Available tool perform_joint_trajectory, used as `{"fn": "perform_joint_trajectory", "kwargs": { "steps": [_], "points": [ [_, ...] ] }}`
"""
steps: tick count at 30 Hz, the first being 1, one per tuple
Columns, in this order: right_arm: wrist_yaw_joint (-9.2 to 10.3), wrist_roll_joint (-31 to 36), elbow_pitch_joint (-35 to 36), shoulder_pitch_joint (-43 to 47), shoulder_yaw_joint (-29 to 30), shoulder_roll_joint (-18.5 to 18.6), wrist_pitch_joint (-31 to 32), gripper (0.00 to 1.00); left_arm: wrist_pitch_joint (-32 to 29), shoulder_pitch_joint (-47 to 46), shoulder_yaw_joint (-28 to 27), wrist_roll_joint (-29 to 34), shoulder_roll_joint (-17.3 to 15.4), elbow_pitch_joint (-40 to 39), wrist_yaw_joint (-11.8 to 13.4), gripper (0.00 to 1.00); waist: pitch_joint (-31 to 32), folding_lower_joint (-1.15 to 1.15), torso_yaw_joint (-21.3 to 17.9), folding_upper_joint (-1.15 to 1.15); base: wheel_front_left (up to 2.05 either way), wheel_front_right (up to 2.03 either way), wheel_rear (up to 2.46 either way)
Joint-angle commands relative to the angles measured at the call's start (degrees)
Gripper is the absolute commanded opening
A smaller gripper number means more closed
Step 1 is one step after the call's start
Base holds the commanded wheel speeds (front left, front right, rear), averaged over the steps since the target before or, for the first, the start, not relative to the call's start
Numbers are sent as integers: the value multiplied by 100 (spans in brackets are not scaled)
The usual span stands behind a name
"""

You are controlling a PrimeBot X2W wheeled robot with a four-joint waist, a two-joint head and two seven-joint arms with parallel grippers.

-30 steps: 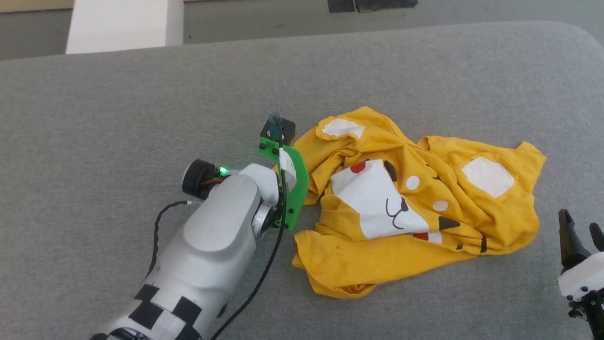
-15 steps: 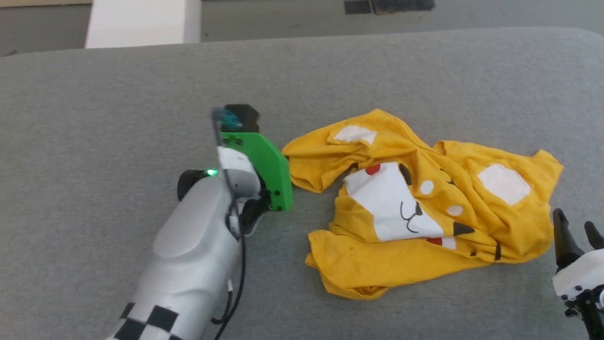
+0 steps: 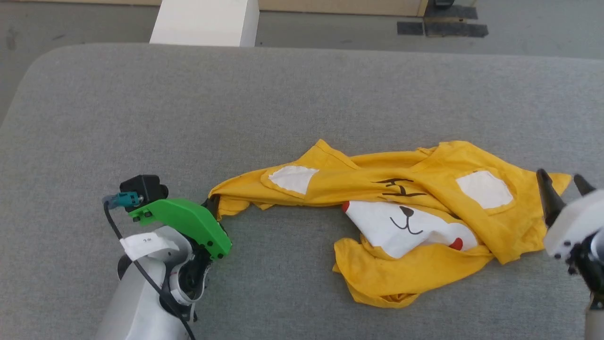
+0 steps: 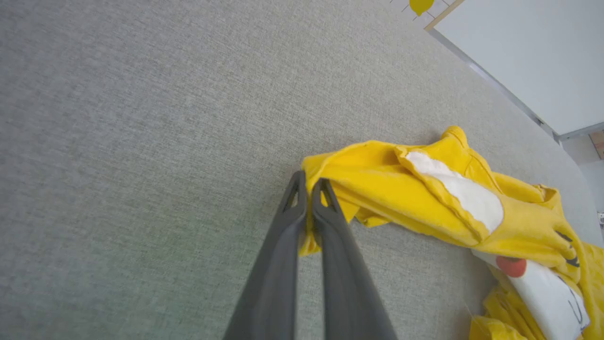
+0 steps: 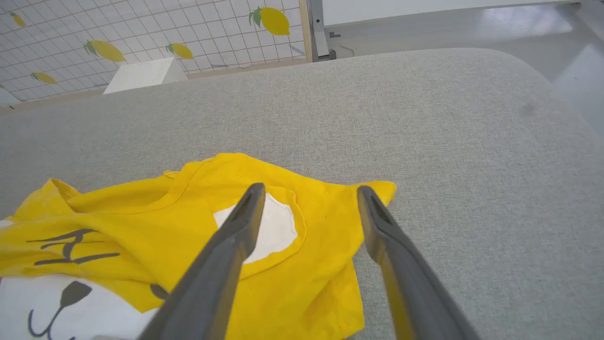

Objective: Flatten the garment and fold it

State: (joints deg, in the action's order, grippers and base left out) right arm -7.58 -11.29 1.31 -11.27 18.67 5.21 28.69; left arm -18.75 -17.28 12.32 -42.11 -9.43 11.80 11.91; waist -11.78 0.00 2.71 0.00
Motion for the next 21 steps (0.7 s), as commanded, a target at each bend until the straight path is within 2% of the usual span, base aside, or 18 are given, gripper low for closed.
{"fn": "perform_joint_trajectory", "kwargs": {
  "steps": [1,7,11,17,21],
  "points": [
    [9,70,-56,-212,-112,158,182,100,69,74,-14,-56,22,-155,43,0,-153,0,77,0,0,0,0],
    [9,469,-837,-1110,-942,1069,1355,100,158,283,27,-61,119,-728,120,0,-489,0,187,0,0,0,0],
    [9,558,-1313,-1532,-1411,1492,1905,100,152,259,112,-4,131,-952,133,0,-722,0,320,0,0,0,0],
    [9,532,-1770,-1754,-2068,1879,2627,100,126,169,228,67,138,-1110,132,0,-972,0,468,0,0,0,0],
    [9,178,-1891,-1696,-2691,2136,3118,100,104,137,289,73,146,-1089,115,0,-1045,0,503,0,0,0,0]
  ]
}}
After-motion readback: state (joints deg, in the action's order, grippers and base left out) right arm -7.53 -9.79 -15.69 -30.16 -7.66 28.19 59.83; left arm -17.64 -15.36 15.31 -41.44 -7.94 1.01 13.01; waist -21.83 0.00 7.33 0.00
